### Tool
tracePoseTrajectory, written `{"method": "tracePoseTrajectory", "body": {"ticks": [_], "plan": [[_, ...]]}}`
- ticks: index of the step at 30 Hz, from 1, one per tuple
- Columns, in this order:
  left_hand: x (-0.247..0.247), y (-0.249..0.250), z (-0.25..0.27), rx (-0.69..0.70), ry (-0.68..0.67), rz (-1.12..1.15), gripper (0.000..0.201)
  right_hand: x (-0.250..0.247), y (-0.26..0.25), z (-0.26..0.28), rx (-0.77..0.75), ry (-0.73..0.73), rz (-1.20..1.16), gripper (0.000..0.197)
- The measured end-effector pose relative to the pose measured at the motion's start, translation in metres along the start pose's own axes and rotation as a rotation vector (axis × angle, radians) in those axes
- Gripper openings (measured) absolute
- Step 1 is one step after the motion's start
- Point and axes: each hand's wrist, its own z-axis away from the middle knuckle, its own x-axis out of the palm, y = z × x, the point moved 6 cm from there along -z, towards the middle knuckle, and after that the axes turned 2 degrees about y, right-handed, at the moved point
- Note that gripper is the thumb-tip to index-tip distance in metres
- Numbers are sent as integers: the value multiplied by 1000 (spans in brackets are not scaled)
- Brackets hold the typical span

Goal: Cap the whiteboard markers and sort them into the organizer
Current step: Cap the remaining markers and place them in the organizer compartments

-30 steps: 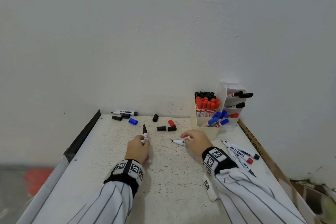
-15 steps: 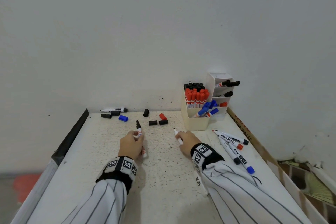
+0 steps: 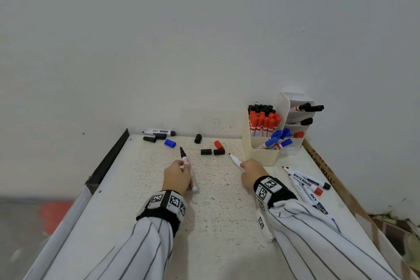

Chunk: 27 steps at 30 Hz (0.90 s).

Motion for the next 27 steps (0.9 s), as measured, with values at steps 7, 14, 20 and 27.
{"method": "tracePoseTrajectory", "body": {"ticks": [7, 14, 20, 27], "plan": [[-2, 2, 1, 8, 35, 57, 33, -9, -43, -11, -235, 209, -68, 38], [-7, -1, 1, -36, 86, 71, 29, 16, -92, -36, -380, -47, 7, 58], [-7, -3, 1, -46, 77, 70, 27, 14, -96, -48, -303, 13, 82, 50], [-8, -2, 2, -36, 78, 85, 27, 16, -97, -46, -257, -9, 112, 49]]}}
